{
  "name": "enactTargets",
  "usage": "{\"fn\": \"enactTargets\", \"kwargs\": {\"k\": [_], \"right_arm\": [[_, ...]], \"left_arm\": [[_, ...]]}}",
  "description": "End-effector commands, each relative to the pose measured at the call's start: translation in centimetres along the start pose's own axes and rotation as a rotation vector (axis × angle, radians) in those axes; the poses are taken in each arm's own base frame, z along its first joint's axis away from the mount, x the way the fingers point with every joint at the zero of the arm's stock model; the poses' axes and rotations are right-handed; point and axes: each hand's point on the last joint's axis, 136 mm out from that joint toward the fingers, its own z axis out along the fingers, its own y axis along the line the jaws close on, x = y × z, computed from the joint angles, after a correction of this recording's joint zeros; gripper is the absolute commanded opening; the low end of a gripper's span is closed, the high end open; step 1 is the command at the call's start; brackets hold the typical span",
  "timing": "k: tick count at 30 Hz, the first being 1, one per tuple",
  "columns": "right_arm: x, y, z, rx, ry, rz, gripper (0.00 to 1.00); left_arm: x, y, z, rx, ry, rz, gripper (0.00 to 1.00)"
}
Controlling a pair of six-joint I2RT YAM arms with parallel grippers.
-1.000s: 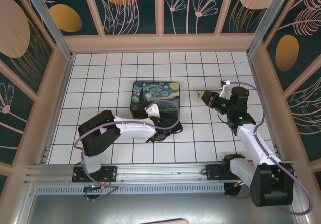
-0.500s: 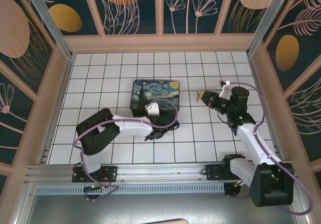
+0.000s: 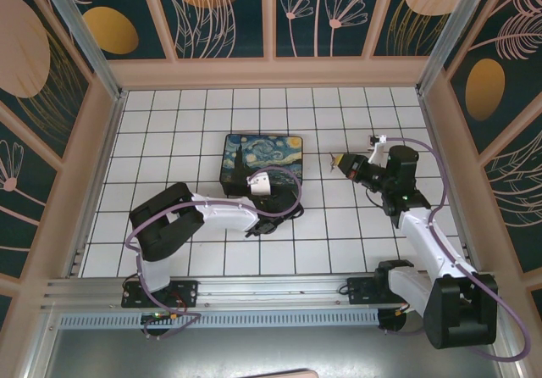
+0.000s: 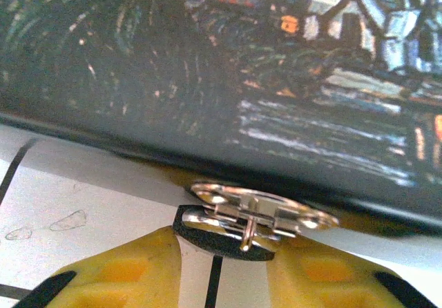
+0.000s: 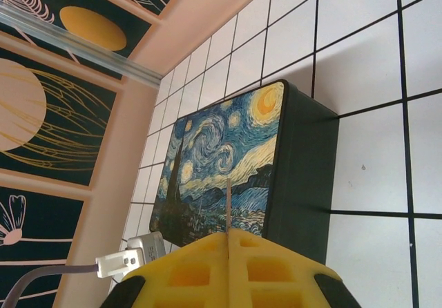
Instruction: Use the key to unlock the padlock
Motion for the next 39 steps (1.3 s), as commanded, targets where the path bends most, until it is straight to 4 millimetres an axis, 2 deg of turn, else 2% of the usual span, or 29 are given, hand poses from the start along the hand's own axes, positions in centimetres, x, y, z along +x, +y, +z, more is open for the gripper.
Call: {"fn": "enactTargets", "kwargs": {"k": [1, 4, 19, 21, 23, 24, 25, 28, 32, 36, 39], "right_arm": [[-1.2, 1.2, 0.0, -0.019, -0.033, -0.036, 0.00], [-1.1, 1.2, 0.1, -0.019, -0.030, -0.034, 0.00], [-1.1, 1.1, 0.2, -0.021, -0.033, -0.039, 0.00], [-1.1, 1.1, 0.3, -0.024, -0.031, -0.038, 0.00], [-1.0, 1.2, 0.2, -0.025, -0.032, -0.039, 0.00], [-1.0, 1.1, 0.2, -0.023, -0.033, -0.038, 0.00], [-0.9, 1.1, 0.1, -0.023, -0.034, -0.038, 0.00], [-0.7, 1.0, 0.0, -0.021, -0.034, -0.040, 0.00], [-0.1, 0.7, 0.1, -0.015, -0.035, -0.044, 0.00], [0.6, 0.5, 0.5, -0.004, -0.031, -0.061, 0.00], [1.1, 0.4, 0.8, 0.005, -0.025, -0.080, 0.00]], "left_arm": [[-1.6, 1.2, -0.4, -0.033, -0.050, 0.007, 0.31], [-2.0, 1.3, -0.7, -0.034, -0.058, 0.016, 0.28], [-3.4, 0.9, -2.7, 0.015, -0.045, 0.028, 0.24], [-3.1, 0.8, -2.7, 0.030, -0.024, 0.028, 0.31], [-2.4, 0.7, -2.8, 0.059, 0.000, 0.034, 0.53], [-1.6, 1.1, -2.4, 0.066, 0.017, 0.049, 0.63], [-1.7, 1.0, -3.0, 0.118, 0.023, 0.039, 0.69], [-0.9, 1.7, -3.1, 0.170, 0.041, 0.073, 0.73], [-0.9, 1.7, -3.3, 0.295, -0.021, 0.127, 0.75], [-1.2, 1.7, -2.6, 0.413, -0.053, 0.152, 0.76], [-1.3, 1.6, -1.8, 0.421, -0.090, 0.216, 0.76]]}}
